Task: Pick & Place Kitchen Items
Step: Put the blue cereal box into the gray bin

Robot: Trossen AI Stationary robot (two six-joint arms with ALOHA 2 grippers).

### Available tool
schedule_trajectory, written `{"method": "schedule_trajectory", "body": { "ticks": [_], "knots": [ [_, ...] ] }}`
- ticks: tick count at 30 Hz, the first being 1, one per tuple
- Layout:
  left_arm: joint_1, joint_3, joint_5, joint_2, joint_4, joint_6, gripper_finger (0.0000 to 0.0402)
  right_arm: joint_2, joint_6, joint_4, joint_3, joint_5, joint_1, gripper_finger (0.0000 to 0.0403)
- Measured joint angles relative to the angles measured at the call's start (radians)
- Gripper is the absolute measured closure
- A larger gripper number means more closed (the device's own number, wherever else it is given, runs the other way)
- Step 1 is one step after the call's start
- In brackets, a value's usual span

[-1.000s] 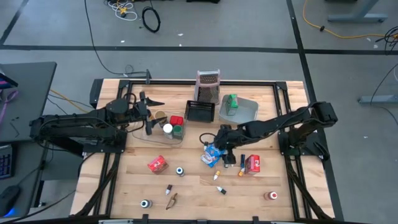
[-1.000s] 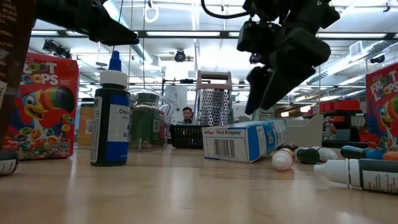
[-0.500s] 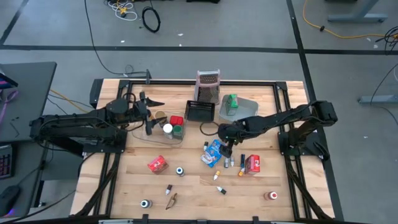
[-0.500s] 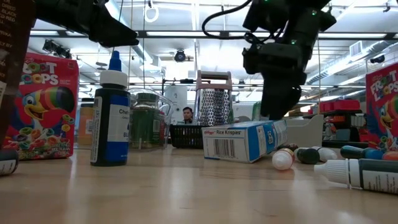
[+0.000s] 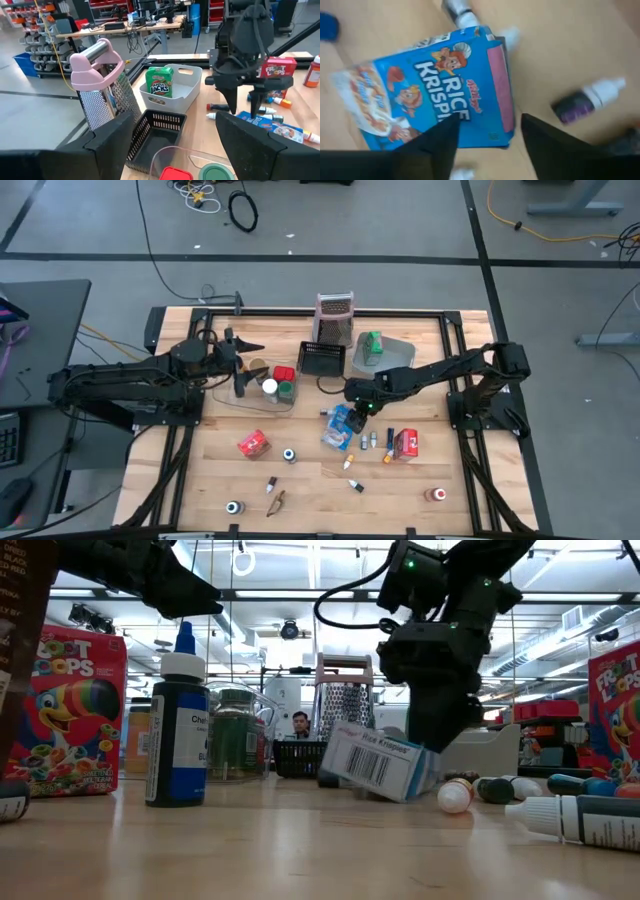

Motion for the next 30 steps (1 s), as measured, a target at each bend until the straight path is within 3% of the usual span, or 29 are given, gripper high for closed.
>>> {"method": "schedule_trajectory", "body": {
  "ticks": [12,24,30],
  "knots": [
    [0.000,0.000,0.000,0.000,0.000,-0.003,0.0111,0.013,-0.184,0.039,0.000,-0.036,-0.035,0.0390],
    [0.000,0.000,0.000,0.000,0.001,-0.004,0.0111,-0.002,-0.210,0.044,0.018,-0.060,-0.036,0.0401],
    [0.000,0.000,0.000,0.000,0.002,-0.004,0.0111,-0.031,-0.242,-0.093,0.097,-0.013,-0.036,0.0401]
  ]
}}
